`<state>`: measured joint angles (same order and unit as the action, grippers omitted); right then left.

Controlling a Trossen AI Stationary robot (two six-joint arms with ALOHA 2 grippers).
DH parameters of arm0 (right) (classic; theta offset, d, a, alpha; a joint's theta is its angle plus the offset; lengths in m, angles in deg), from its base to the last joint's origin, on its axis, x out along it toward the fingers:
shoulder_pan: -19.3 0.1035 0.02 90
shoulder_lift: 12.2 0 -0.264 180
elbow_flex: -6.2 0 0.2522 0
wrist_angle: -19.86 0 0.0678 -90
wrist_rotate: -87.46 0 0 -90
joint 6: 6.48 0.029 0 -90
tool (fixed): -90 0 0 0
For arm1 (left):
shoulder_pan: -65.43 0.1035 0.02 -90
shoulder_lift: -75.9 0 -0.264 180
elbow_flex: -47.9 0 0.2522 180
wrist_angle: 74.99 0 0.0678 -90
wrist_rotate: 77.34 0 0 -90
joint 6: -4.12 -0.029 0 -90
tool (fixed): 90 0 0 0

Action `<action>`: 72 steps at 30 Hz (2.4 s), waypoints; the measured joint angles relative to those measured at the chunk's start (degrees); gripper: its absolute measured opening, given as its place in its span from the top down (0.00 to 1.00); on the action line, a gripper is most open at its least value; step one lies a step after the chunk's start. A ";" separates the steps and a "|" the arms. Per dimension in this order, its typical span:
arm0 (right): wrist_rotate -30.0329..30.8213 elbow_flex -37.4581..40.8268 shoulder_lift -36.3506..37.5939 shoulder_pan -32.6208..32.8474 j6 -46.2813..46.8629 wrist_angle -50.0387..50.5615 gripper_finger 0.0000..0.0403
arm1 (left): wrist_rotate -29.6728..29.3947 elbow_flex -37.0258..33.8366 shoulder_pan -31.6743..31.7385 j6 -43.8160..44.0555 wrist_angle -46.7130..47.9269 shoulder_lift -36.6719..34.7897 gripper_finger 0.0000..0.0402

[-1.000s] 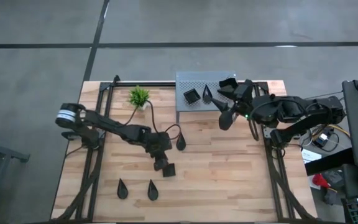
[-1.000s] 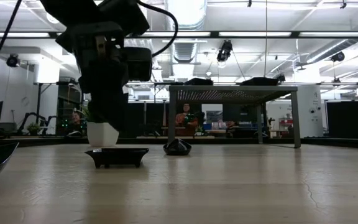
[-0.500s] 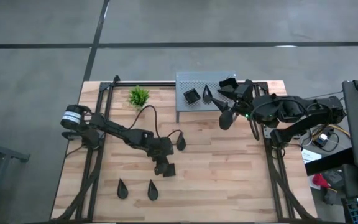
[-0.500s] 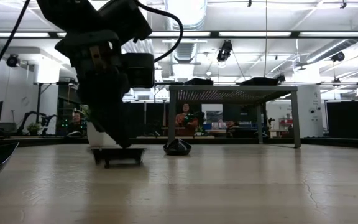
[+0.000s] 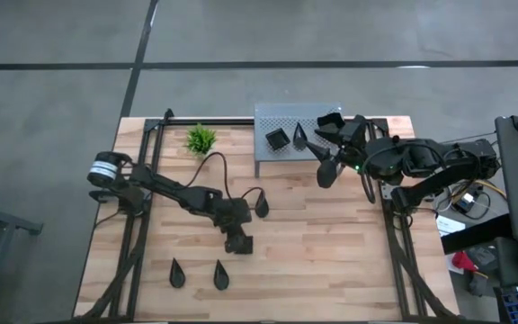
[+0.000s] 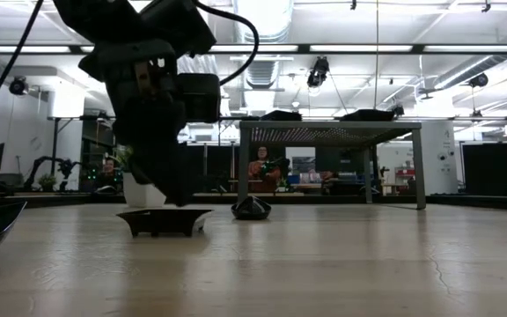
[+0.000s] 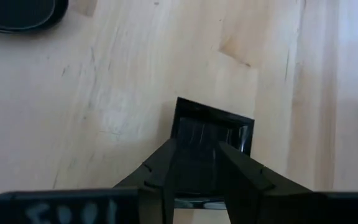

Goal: Pick & Place Mini shaped plates
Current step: Stack the black square plate on top of the black square plate on the shelf

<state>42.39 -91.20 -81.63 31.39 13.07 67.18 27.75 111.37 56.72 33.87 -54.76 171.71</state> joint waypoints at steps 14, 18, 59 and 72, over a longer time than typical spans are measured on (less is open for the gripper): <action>-0.09 -0.02 0.00 0.00 0.00 0.01 0.50 | -2.68 0.68 0.07 -5.65 1.88 -0.13 0.74; -0.11 -0.02 0.00 0.00 0.00 0.02 0.50 | -2.67 0.64 0.06 -4.91 3.18 0.80 0.74; -12.56 0.15 -0.09 0.79 6.85 8.87 0.50 | 0.88 2.05 2.47 3.52 3.18 -0.05 1.00; -16.48 0.26 -0.09 1.25 10.51 14.47 0.50 | 0.32 5.16 9.52 13.79 3.60 -6.20 1.00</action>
<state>25.91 -90.94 -81.71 32.64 23.58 81.65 28.07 116.54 66.24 47.66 -51.15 165.51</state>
